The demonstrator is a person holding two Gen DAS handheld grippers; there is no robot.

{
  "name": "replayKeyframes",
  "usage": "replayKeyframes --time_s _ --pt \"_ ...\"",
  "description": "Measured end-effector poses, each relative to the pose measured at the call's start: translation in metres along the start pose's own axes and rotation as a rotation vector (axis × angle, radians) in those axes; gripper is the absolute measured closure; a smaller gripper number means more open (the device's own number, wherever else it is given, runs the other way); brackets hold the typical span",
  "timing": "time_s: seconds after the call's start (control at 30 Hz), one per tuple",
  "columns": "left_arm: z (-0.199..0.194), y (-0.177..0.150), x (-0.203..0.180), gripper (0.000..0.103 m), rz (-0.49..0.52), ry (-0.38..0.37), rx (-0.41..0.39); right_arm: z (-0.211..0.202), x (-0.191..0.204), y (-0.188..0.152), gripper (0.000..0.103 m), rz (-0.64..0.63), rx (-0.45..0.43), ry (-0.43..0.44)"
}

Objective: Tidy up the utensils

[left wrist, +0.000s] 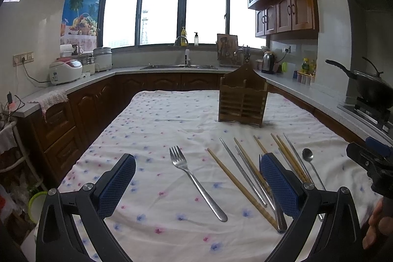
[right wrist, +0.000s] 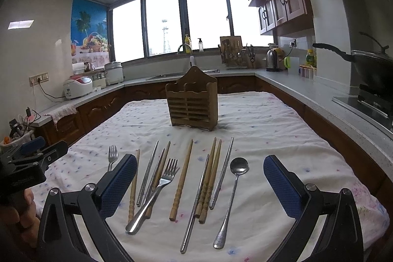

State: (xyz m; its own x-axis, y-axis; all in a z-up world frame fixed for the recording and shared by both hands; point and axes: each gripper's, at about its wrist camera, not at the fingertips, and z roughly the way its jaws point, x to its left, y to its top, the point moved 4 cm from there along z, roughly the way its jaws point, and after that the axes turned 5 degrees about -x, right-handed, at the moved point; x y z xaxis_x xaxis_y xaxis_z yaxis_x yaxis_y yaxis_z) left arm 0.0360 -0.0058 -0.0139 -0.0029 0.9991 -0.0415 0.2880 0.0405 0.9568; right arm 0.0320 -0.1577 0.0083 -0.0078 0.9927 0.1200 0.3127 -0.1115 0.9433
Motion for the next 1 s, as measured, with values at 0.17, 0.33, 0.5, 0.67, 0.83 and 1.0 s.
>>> replayKeyframes --time_s 0.17,0.33,0.5,0.67,0.83,1.0 --pt "0.0 0.0 0.001 0.001 0.001 -0.001 0.0 0.0 -0.001 0.0 0.0 0.001 0.003 0.002" --pt "0.0 -0.001 0.001 0.001 0.002 -0.001 0.003 -0.001 -0.001 0.0 0.0 0.001 0.004 0.002" --pt "0.002 0.001 -0.001 0.001 0.002 -0.003 0.005 0.0 -0.001 0.0 0.0 0.002 0.004 0.002" --pt "0.003 0.001 0.0 0.001 0.003 -0.005 0.008 0.001 -0.001 0.0 0.0 0.004 0.006 0.003" --pt "0.007 0.002 0.001 0.001 -0.007 -0.012 0.022 0.003 -0.003 -0.001 0.0 0.008 0.017 0.001" --pt "0.019 0.007 0.006 0.001 -0.057 -0.039 0.069 0.01 -0.009 0.001 0.0 0.04 0.044 0.004"
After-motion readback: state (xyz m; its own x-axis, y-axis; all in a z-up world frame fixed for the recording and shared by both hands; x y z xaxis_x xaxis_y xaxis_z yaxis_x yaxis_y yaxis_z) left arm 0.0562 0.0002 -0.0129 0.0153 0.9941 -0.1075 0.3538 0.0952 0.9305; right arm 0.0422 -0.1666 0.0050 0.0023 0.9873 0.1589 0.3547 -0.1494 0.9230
